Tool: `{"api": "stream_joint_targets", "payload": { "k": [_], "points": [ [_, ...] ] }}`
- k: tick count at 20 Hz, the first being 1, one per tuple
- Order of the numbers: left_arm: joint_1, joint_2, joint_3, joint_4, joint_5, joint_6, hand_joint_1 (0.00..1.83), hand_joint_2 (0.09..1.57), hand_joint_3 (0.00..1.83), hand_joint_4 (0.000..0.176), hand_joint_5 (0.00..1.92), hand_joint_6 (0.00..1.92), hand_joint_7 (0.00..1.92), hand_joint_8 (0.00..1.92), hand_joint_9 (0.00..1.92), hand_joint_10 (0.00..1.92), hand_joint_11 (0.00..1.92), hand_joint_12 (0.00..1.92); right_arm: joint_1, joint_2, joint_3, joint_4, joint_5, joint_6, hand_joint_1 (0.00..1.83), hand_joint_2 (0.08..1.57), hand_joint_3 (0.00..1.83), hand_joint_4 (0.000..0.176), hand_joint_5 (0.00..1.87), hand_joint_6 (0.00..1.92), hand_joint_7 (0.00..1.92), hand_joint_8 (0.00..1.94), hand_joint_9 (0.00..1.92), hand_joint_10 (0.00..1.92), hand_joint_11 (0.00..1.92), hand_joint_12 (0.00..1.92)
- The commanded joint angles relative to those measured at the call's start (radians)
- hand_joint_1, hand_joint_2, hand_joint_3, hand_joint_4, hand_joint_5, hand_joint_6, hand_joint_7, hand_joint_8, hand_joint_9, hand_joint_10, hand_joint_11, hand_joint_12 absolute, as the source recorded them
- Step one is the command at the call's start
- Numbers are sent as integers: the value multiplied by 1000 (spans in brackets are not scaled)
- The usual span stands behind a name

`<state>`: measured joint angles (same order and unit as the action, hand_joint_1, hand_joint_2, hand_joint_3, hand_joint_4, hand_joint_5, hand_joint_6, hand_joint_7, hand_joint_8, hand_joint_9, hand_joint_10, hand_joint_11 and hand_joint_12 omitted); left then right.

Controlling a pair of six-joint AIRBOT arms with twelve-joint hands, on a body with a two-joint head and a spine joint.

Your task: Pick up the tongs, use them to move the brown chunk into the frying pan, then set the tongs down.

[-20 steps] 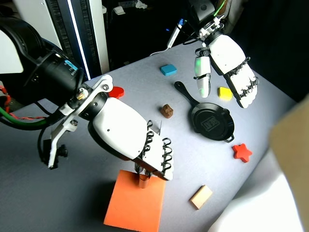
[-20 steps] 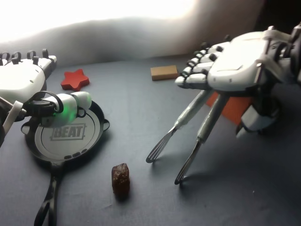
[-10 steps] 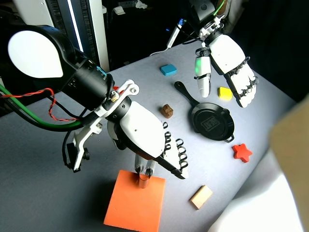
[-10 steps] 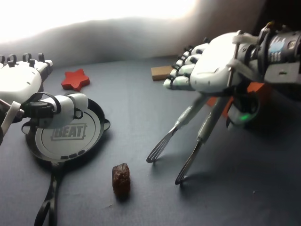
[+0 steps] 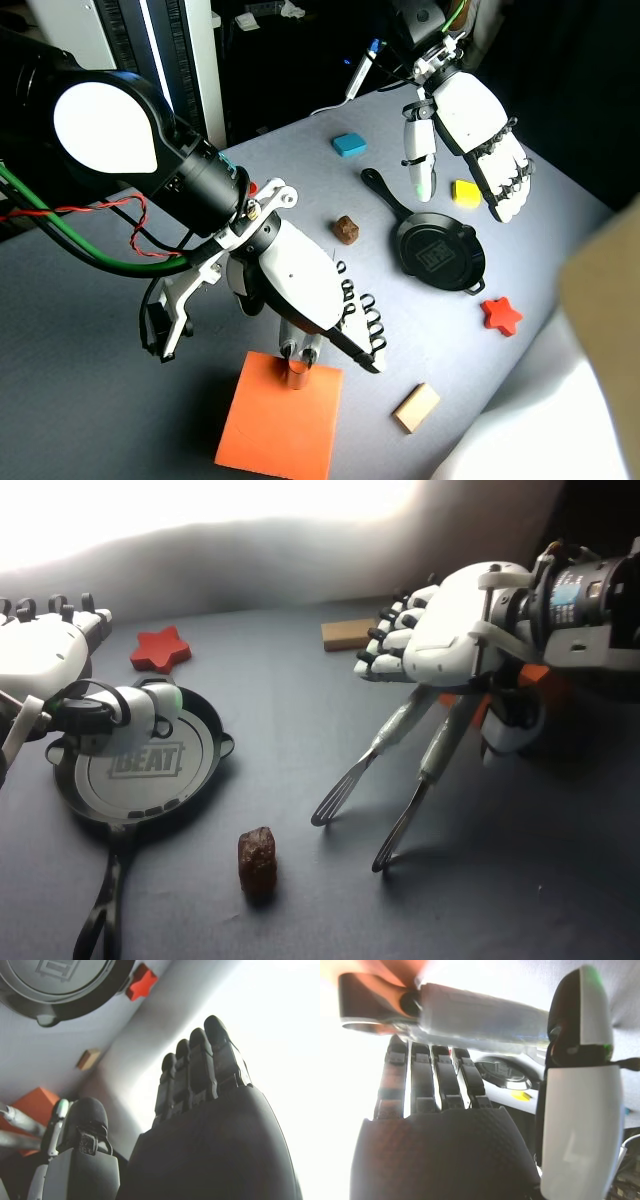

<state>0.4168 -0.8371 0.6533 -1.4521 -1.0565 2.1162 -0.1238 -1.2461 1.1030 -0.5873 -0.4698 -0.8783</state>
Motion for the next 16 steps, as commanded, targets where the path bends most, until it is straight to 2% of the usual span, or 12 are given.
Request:
{"api": "stream_joint_targets", "payload": {
  "k": [1,5,7,10,13,16],
  "points": [
    [-1,6,3,77,-62,1,103,1284,0,0,117,3,128,2,133,3,0,436,4,0,5,-26,67,-10,982,842,0,0,0,0,0,0,0,0,0,0],
    [4,2,2,77,-62,4,115,1291,2,0,89,4,110,4,111,2,0,350,-4,-17,20,-26,66,-14,989,841,0,0,0,0,0,0,0,0,0,0],
    [6,0,0,79,-62,4,67,1296,3,0,78,1,108,1,112,2,0,361,-10,-27,32,-26,67,-17,1025,840,0,0,0,0,0,0,0,0,0,0],
    [6,-6,-4,82,-62,4,102,1296,1,0,95,3,122,2,133,4,0,441,-18,-37,43,-26,75,-48,1033,844,0,0,0,0,0,0,0,0,0,0],
    [5,-9,-7,82,-62,4,114,1289,0,0,90,2,123,3,126,4,0,395,-30,-48,57,-26,77,-48,1041,841,0,0,0,0,0,0,0,0,0,0],
    [7,-9,-10,82,-62,4,98,1287,0,0,101,4,118,0,128,2,0,431,-44,-60,77,-26,85,-48,1038,852,0,0,0,0,4,2,0,0,0,0]
  ]
}}
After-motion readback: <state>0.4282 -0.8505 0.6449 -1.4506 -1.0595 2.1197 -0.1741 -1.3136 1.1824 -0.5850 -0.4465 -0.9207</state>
